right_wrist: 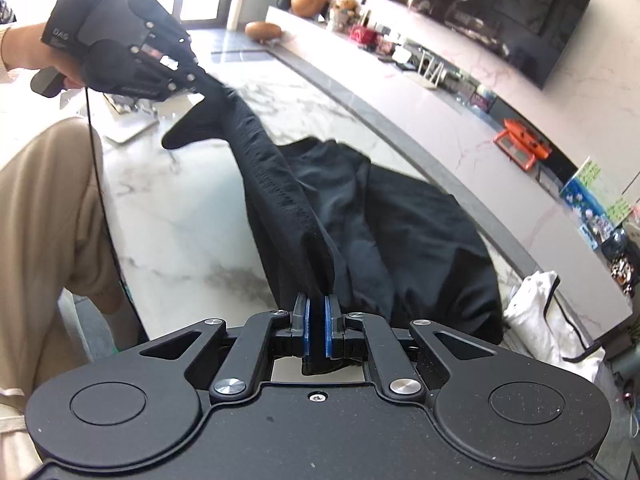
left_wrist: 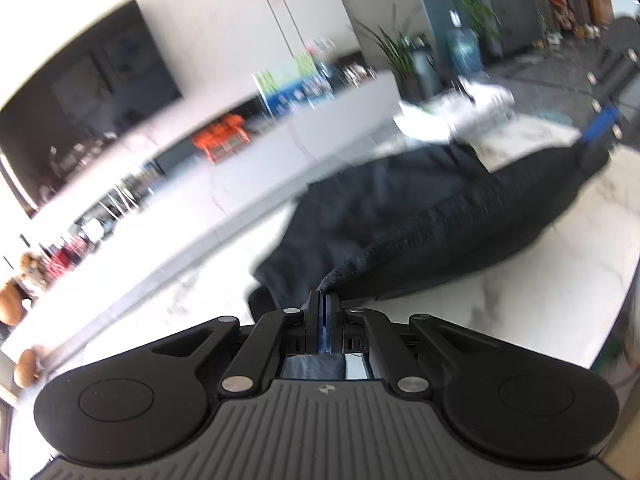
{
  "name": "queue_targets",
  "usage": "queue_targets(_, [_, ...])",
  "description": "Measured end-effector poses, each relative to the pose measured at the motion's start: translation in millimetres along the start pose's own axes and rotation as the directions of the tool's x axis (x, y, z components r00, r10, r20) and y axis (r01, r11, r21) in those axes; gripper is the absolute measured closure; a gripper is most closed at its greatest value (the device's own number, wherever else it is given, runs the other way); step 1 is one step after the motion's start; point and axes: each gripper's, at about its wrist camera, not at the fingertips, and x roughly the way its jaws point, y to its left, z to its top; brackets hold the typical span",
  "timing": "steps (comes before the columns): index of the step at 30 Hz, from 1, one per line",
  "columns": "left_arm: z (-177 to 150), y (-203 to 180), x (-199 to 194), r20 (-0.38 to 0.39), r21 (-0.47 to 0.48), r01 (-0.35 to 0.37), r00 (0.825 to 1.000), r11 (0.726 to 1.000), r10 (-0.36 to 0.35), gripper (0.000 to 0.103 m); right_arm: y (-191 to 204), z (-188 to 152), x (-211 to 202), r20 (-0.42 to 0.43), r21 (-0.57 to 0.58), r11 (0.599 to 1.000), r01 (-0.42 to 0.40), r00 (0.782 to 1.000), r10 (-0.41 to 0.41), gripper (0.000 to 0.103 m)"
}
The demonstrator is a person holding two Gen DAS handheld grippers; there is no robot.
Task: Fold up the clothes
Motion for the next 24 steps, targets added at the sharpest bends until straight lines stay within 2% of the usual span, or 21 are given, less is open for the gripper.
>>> queue_targets(5, [33, 11, -32, 0.042, -0.03, -0.057, 0.997, 0.998, 0.058, 0.102, 4, 15, -33, 0.047, 0.006, 1.0, -0.01, 0.999, 0.01, 0.098])
queue_targets(9, [57, 18, -24, 0.06, -0.025, -0.092, 0.994, 0.995, 0.094, 0.102, -7, 28, -49, 0.078, 0.049, 0.999, -0.015, 0.997, 0.012, 0.098])
queue_targets(12, [83, 22, 6, 0.045, 0.02, -0.11, 0.993, 0.994, 0.109, 0.102, -23, 31, -46, 0.083, 0.088, 0.996, -0.007, 0.997, 0.0, 0.098])
queue_targets(17, [110, 9, 61, 0.021, 0.088, -0.112, 0.994, 0.99, 0.11, 0.102, -58, 24, -19, 0.046, 0.16, 0.987, 0.019, 0.999, -0.026, 0.098])
queue_targets(21, [123, -9, 115, -0.024, 0.151, -0.08, 0.996, 0.985, 0.085, 0.102, -93, 6, 9, 0.006, 0.242, 0.97, 0.012, 1.0, -0.014, 0.098])
queue_targets(24, [128, -21, 162, -0.076, 0.172, -0.031, 0.996, 0.985, 0.045, 0.102, -117, -13, 35, -0.027, 0.309, 0.951, -0.005, 1.0, 0.014, 0.098])
